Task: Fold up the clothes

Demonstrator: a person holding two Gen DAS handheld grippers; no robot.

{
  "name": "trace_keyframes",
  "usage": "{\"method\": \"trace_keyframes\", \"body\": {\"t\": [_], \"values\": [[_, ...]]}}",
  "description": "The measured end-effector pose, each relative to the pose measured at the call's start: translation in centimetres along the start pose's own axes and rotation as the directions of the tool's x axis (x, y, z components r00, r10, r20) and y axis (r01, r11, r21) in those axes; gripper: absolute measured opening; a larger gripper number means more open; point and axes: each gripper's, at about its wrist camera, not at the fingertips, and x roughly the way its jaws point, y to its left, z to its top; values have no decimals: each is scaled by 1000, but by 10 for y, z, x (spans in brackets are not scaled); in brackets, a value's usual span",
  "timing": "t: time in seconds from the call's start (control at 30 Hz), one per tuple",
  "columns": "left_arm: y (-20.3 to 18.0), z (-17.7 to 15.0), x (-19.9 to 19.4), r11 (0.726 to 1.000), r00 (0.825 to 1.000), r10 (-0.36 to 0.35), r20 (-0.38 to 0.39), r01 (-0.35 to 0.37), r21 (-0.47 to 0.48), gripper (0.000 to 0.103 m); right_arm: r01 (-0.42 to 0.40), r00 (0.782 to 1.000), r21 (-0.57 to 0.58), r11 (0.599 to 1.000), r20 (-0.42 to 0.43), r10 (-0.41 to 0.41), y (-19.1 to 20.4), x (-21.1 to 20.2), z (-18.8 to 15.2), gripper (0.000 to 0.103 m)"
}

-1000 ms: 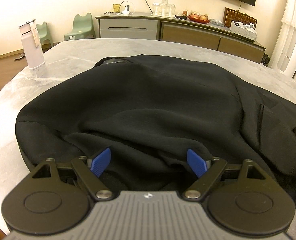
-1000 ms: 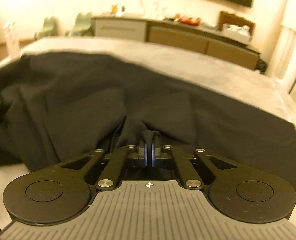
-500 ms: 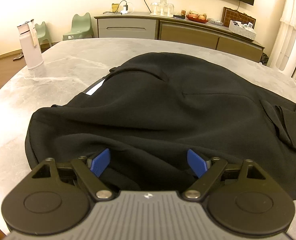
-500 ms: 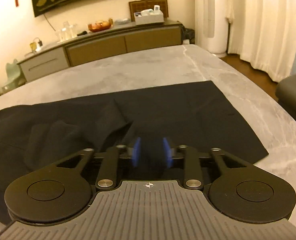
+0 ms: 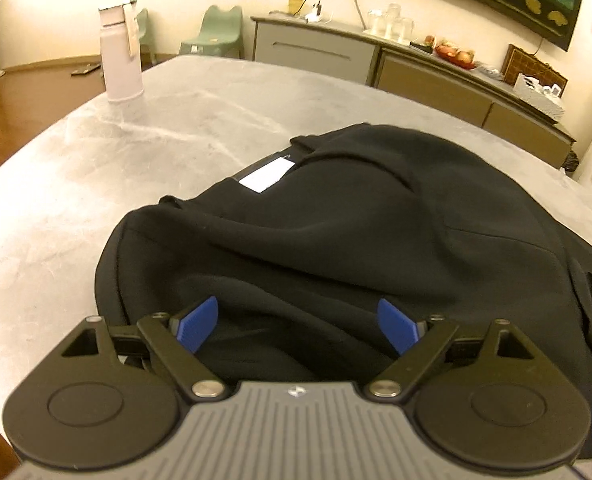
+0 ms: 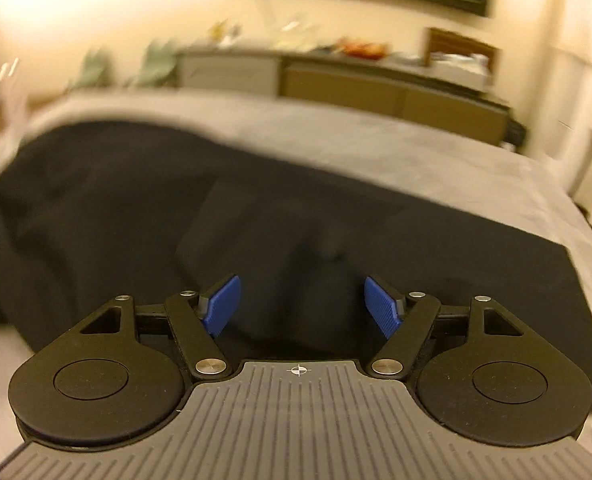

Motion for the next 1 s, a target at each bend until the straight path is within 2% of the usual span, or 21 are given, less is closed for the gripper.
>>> {"method": "trace_keyframes", "body": {"t": [0.03,0.07,0.1,0.13,0.2,0.23,0.27,0.3,0.37,0.43,0.47,0.53,0.6,0.63,0.7,0.73,0.77,0.9,1.0], "values": [[-2,3,5,1000,1000,3,-6,-3,4,90,9,1000,-33,999,-23,-9,4,8,-1,59],[-4,7,9,1000,1000,6,-11,-6,7,87,22,999,-54,998,-45,-25,5,15,-1,29],[-7,10,14,1000,1000,9,-17,-9,11,75,37,997,-51,998,-64,-41,1,21,0,14],[-9,14,17,1000,1000,16,-15,-15,21,63,47,997,-28,998,-63,-49,-7,21,4,8],[-9,25,16,1000,1000,-8,-8,8,18,8,66,998,47,997,-18,-65,-29,10,15,5],[-8,30,16,1000,1000,-22,-4,22,16,1,80,996,116,990,29,-84,-45,-4,21,5],[-5,33,8,999,999,-35,20,35,2,1,88,991,201,976,82,-107,-65,-22,28,5],[-1,35,0,999,998,-47,48,48,-13,1,100,987,264,959,94,-129,-81,-33,25,5],[9,37,-17,996,994,-77,78,80,-37,2,139,985,347,928,47,-165,-109,-41,5,5],[17,36,-24,993,992,-105,70,108,-44,5,180,980,425,887,-4,-197,-136,-49,-15,5],[21,36,-27,992,991,-114,64,116,-40,11,201,977,462,864,-31,-210,-150,-53,-25,5],[25,38,-29,996,994,-88,61,90,-29,24,243,968,531,812,-85,-234,-178,-61,-45,6],[31,42,-27,998,997,-47,65,50,-38,56,286,957,594,752,-141,-253,-205,-69,-65,14],[34,45,-26,998,997,-37,67,40,-44,63,284,958,600,748,-147,-246,-206,-70,-68,25],[36,51,-22,999,997,-27,65,29,-41,71,234,972,570,788,-118,-203,-186,-68,-62,37],[33,53,-19,999,998,-29,55,30,-21,73,209,978,553,806,-105,-181,-176,-66,-59,50],[30,56,-14,999,999,-32,43,32,2,77,184,983,536,824,-92,-159,-166,-65,-57,56],[-1,54,4,990,1000,-20,23,16,137,84,79,997,461,884,-45,-66,-125,-61,-45,57],[-23,48,18,977,1000,15,27,-21,211,85,-1,1000,400,917,-16,7,-94,-57,-36,64]]}}
